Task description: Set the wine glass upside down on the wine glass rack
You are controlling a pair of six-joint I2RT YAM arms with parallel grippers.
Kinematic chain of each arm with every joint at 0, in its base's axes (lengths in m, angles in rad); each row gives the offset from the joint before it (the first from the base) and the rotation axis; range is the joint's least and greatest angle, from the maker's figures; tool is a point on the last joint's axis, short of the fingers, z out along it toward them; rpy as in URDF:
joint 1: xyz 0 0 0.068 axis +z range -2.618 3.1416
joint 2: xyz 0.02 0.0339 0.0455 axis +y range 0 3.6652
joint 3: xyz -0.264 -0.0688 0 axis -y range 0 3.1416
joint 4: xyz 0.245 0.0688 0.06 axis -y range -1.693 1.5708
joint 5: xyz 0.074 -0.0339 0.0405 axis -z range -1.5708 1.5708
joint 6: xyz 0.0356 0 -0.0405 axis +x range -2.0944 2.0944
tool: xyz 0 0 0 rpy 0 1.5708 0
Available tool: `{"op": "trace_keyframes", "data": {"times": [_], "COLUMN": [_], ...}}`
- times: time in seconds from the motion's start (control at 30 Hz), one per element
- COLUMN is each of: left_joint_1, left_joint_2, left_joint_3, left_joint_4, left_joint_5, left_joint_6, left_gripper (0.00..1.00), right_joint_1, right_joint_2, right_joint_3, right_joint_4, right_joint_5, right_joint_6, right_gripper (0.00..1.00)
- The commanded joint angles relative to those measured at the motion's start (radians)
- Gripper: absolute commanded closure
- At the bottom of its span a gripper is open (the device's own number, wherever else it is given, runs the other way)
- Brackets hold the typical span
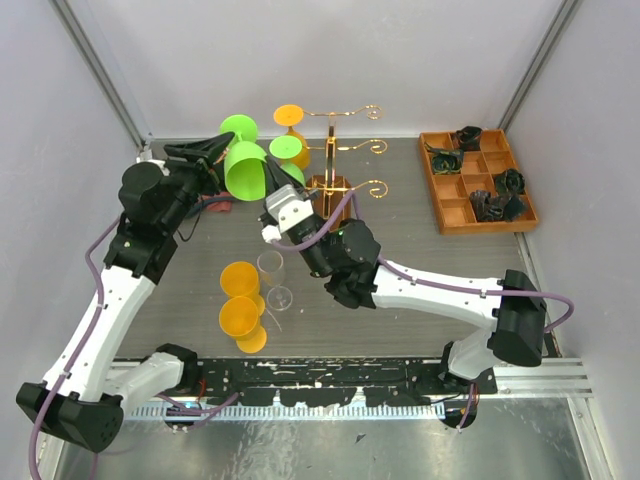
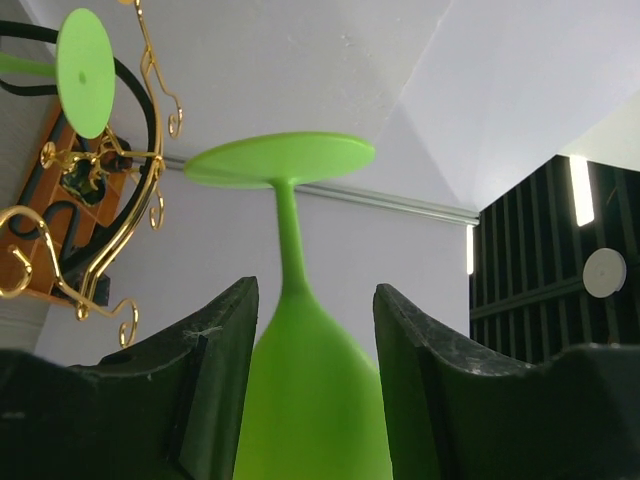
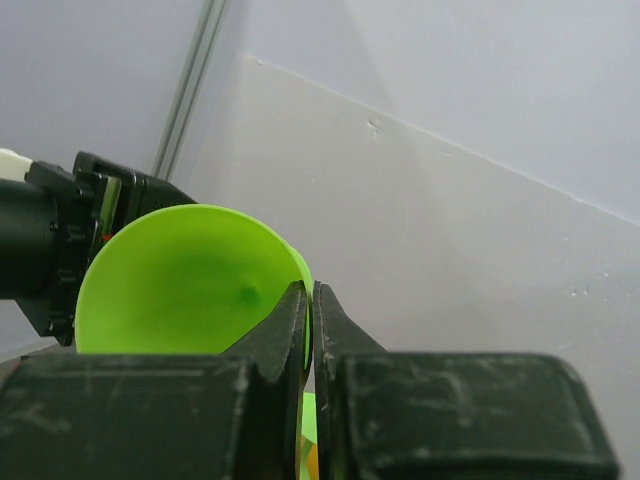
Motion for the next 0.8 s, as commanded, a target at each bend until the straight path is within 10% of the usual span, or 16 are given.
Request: {"op": "trace_keyframes", "data": {"times": [0.0,0.6,0.77], "left_joint_1": [-0.001,-0.002,-0.002], "left_joint_2": [-0.023,0.004,-0.002], "left_joint_3": [-0.027,-0.047,-0.061], "left_joint_4": [0.014,0.129,0.169], "left_joint_5": [0.032,0.068,0.069], "left_joint_6": [0.014,-0.032,-0.033], "left_gripper": [0.44,0.48,0.65], "right_joint_1": [0.008,0.017,0.017], "right_joint_2": [-0.013,-0.054,-0.052], "right_joint_3": [0.023,-0.037,-0.039], "right_joint_4": [0.101,0.026,0.031], "right_joint_5": [-0.038,-0.110,-0.103], "right_joint_6": [-0.028,0.107,0.104], "right_gripper": [0.99,0.99,0.99]}}
